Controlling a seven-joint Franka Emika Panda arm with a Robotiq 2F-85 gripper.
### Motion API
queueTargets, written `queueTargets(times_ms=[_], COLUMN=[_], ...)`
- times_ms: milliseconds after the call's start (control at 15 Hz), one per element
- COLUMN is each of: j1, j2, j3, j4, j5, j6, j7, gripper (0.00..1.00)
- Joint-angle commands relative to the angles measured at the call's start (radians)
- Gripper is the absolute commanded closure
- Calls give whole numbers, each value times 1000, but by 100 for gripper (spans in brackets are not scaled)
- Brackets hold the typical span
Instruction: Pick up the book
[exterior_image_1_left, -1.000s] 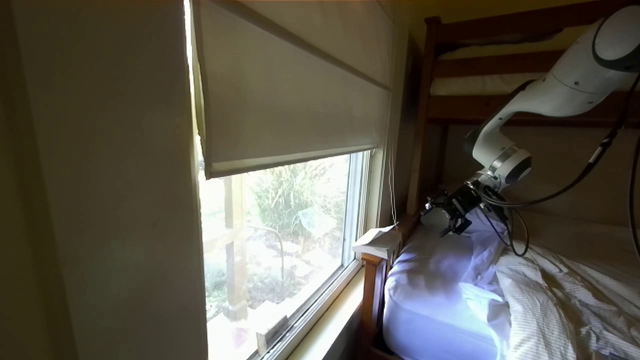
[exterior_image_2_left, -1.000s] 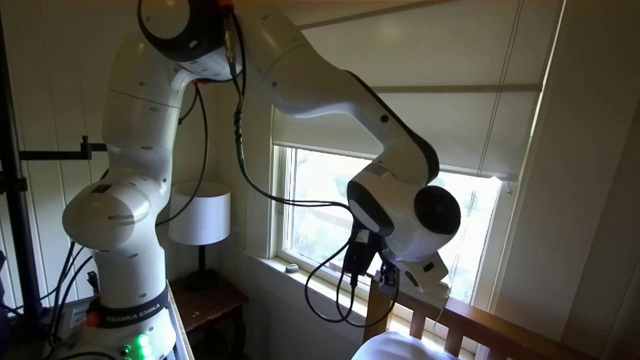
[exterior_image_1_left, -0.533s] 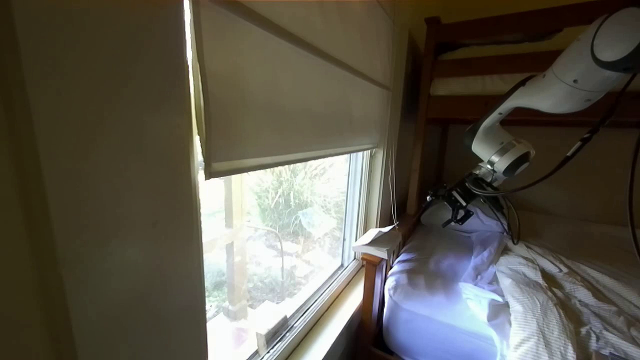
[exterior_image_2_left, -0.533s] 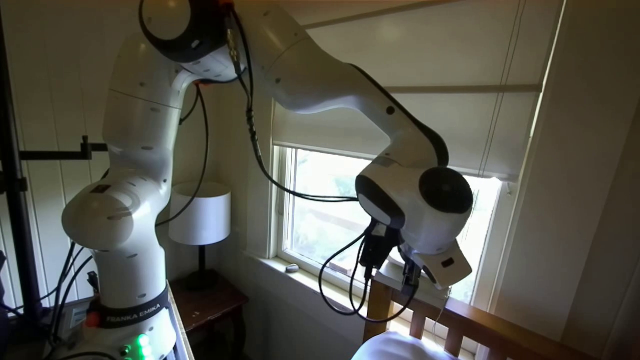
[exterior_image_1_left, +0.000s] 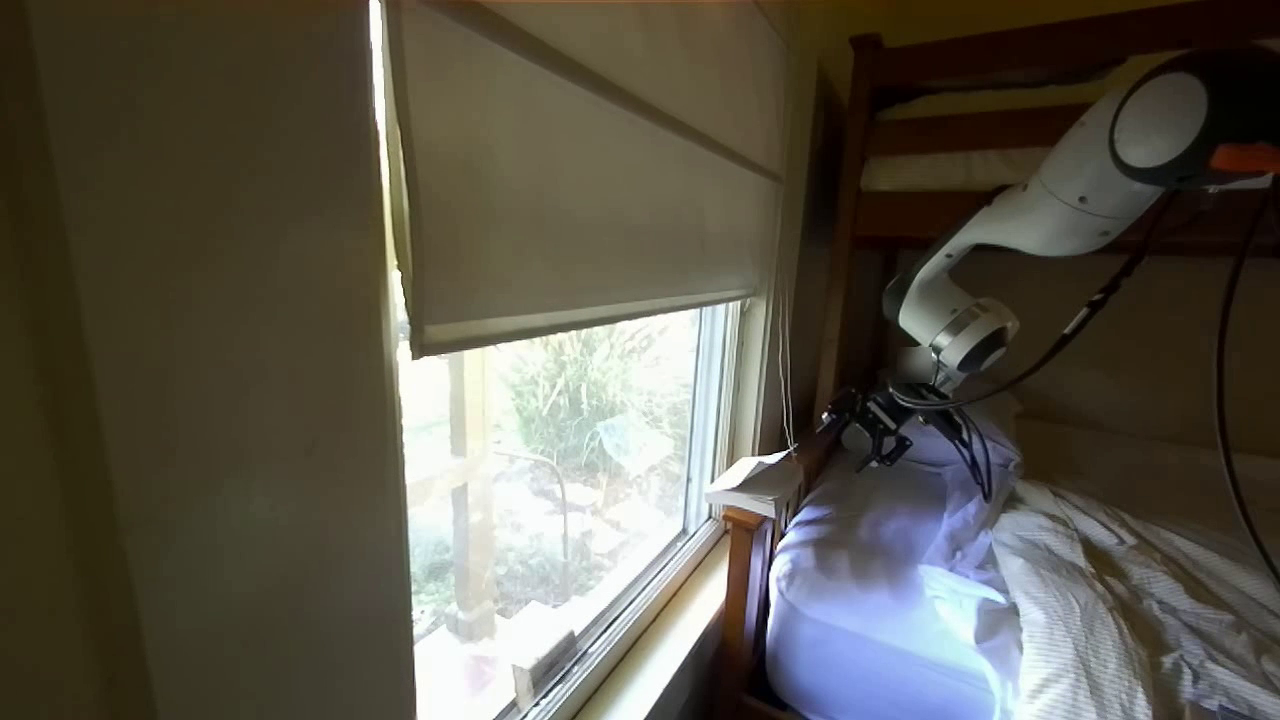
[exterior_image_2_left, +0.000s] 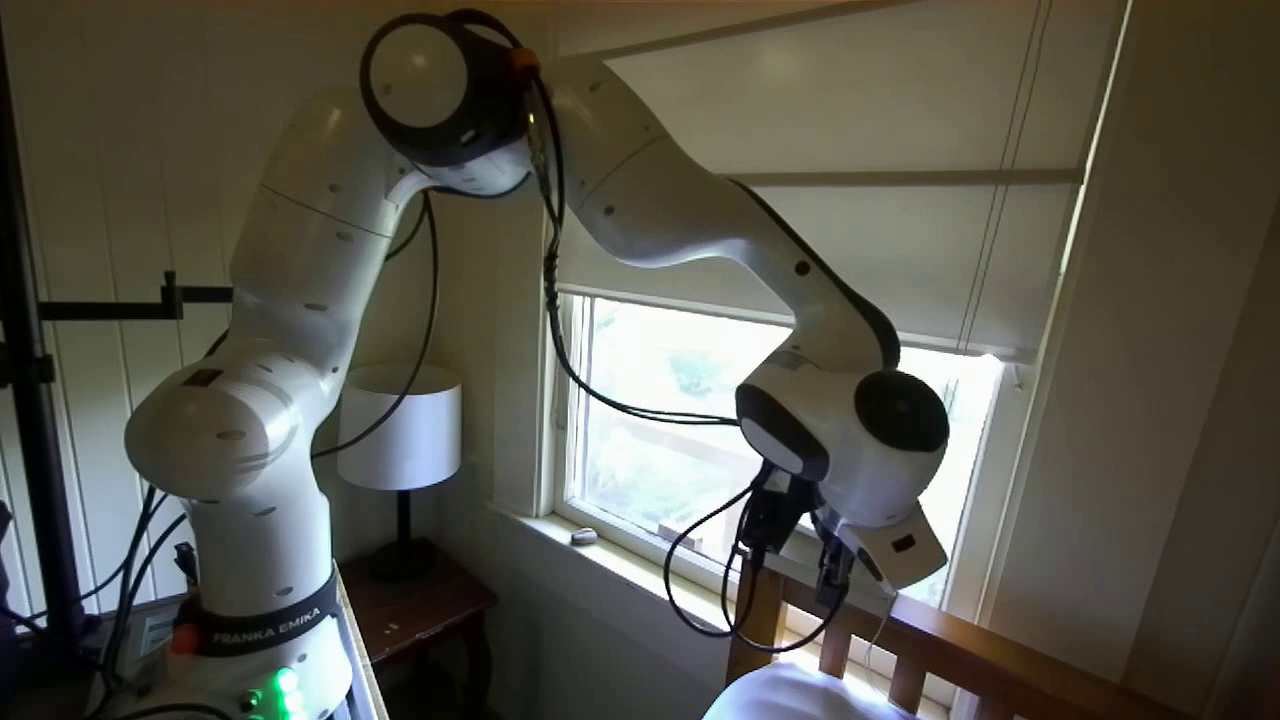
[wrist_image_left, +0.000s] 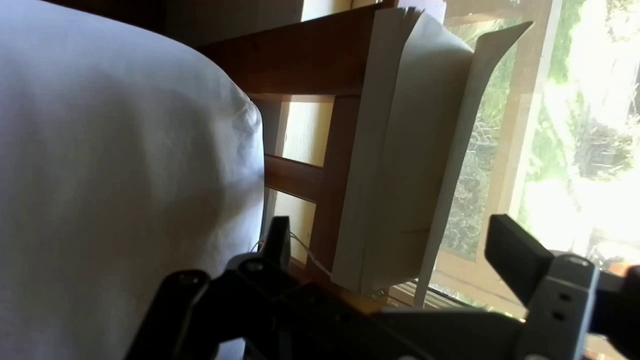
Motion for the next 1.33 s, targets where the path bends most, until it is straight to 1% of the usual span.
queueTargets(times_ms=[0, 133, 200, 333, 533, 800, 1000, 1267], j1=[-8, -13, -29, -38, -36, -4, 22, 39], j2=[21, 54, 70, 84, 93, 112, 124, 145], j3=[11, 14, 18, 23, 23, 25, 46, 68], j4=[26, 66, 86, 103, 116, 129, 133, 145], j5=[-8, -11, -34, -31, -14, -13, 3, -4], j6=[5, 7, -65, -118, -140, -73, 11, 72], j7=[4, 6, -9, -14, 3, 78, 118, 169], gripper=[0, 0, 0, 0, 0, 0, 0, 0])
